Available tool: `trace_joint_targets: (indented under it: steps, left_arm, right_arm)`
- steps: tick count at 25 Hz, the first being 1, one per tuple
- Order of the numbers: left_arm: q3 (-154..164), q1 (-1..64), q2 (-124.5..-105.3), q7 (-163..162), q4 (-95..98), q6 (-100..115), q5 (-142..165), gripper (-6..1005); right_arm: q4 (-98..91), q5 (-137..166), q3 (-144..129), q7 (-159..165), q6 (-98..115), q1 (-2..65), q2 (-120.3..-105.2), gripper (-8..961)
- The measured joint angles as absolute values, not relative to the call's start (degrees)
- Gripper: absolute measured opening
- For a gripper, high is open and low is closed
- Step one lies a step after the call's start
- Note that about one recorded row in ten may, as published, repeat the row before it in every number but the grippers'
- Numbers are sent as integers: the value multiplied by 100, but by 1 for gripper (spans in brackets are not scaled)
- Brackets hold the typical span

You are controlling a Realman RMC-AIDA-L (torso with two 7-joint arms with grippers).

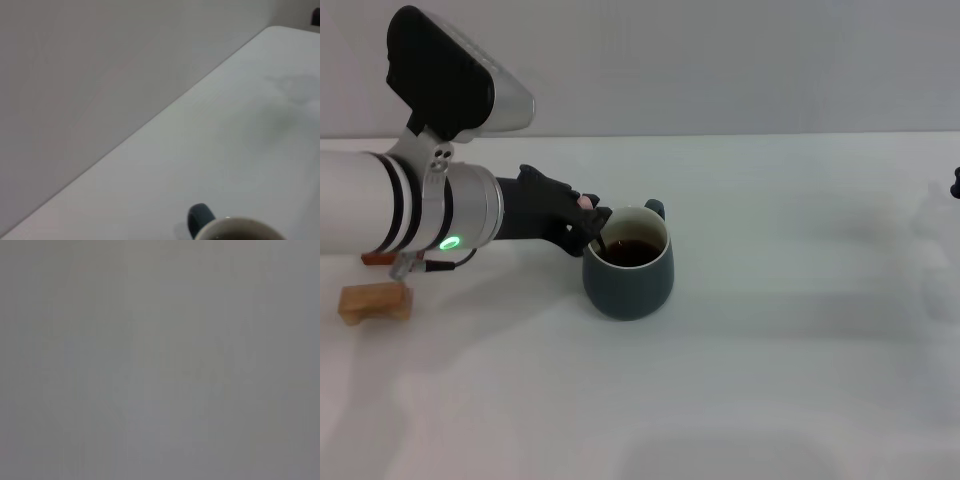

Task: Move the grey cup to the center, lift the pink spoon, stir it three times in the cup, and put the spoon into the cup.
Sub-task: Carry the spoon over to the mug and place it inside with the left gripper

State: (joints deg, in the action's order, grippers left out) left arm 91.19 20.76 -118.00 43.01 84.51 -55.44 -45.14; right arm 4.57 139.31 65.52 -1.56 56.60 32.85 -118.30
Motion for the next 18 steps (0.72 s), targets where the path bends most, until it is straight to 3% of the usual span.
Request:
trace_joint_targets:
  steps: [18]
  left_arm:
    - [9386, 1766, -11830, 4216, 8837, -5592, -4723, 199]
  right_arm:
    - [466, 13931, 6486, -139, 5660, 3347, -11830, -1]
